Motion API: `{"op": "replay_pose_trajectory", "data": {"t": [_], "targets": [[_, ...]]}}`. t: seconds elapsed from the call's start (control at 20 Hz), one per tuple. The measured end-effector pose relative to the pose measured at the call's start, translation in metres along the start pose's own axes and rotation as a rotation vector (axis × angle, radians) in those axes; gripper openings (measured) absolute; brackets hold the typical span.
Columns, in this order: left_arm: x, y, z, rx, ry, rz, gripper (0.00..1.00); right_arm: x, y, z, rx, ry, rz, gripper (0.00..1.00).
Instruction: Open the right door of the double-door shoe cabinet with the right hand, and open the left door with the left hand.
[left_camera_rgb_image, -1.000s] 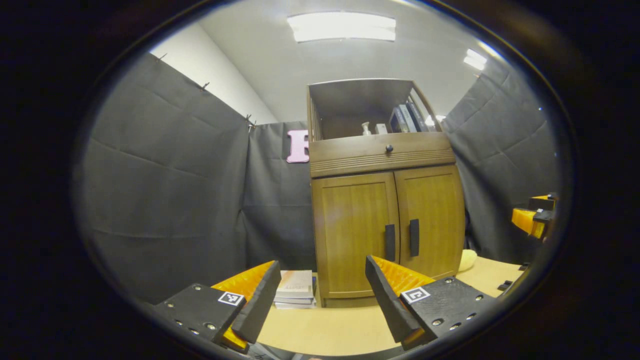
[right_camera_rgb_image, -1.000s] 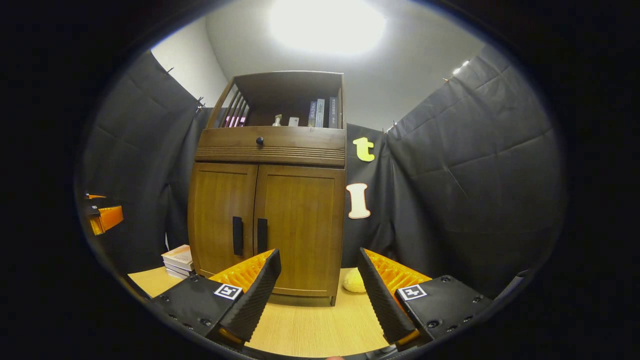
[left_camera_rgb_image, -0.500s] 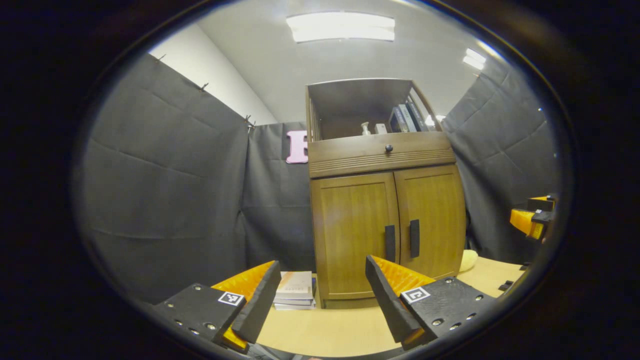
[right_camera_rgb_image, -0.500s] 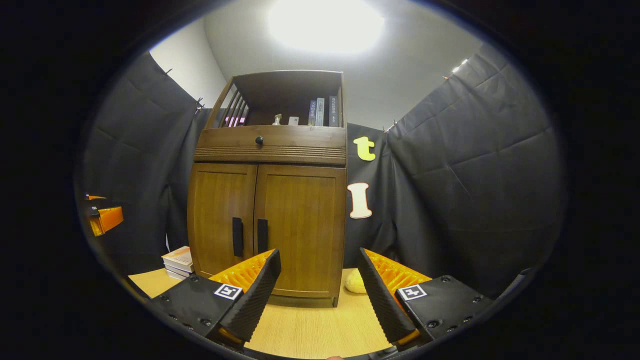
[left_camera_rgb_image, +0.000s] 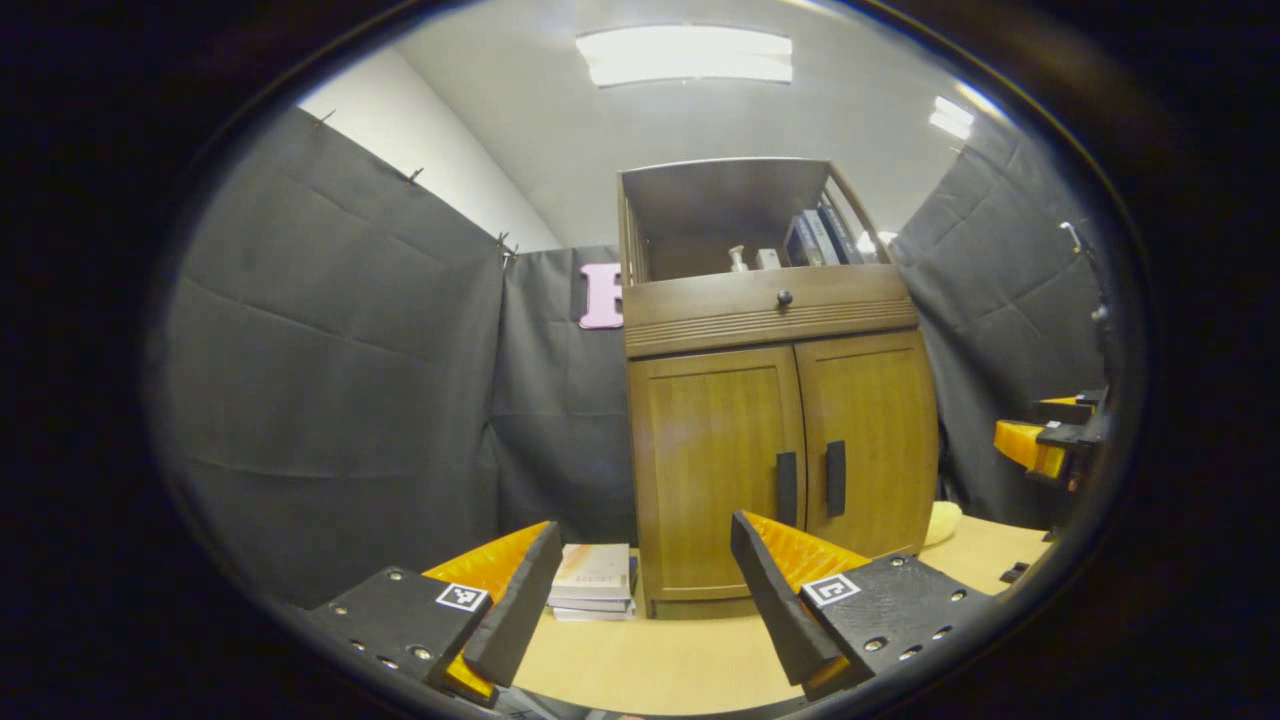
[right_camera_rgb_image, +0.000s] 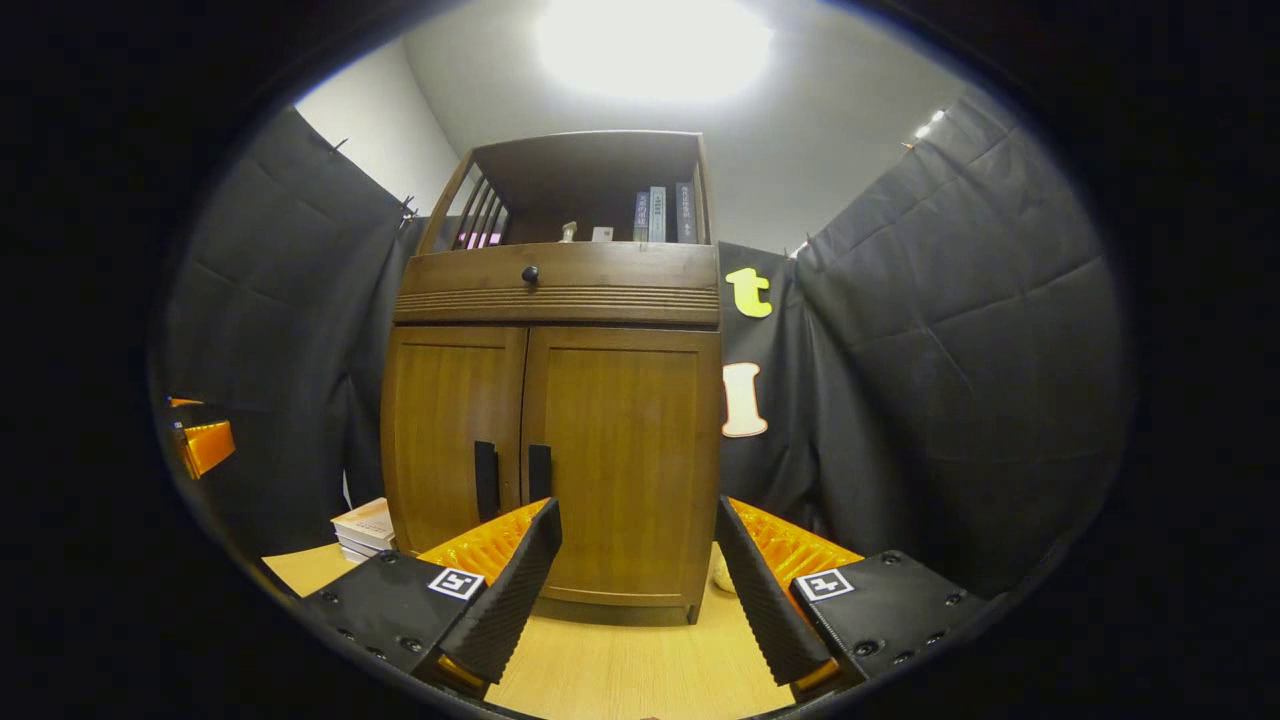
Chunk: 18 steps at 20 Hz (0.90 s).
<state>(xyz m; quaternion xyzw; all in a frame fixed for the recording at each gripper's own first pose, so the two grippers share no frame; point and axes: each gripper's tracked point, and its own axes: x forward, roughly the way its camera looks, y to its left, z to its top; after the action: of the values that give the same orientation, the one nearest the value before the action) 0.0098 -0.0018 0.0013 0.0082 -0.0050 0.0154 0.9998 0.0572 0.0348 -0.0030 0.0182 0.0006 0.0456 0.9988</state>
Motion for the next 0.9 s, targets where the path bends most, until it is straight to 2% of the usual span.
{"op": "replay_pose_trajectory", "data": {"t": [0.55,0.8,0.85,0.9], "targets": [[-0.018,0.047,-0.001,0.019,0.011,0.104,1.00,0.080,0.061,-0.009,0.018,0.019,0.106,0.98],[-0.031,0.068,-0.004,0.033,0.025,0.146,0.98,0.118,0.085,-0.018,0.050,0.050,0.131,0.98],[-0.033,0.073,-0.004,0.037,0.028,0.154,1.00,0.127,0.090,-0.020,0.053,0.053,0.135,0.98],[-0.035,0.077,-0.007,0.042,0.034,0.162,0.98,0.135,0.094,-0.021,0.050,0.052,0.138,0.98]]}}
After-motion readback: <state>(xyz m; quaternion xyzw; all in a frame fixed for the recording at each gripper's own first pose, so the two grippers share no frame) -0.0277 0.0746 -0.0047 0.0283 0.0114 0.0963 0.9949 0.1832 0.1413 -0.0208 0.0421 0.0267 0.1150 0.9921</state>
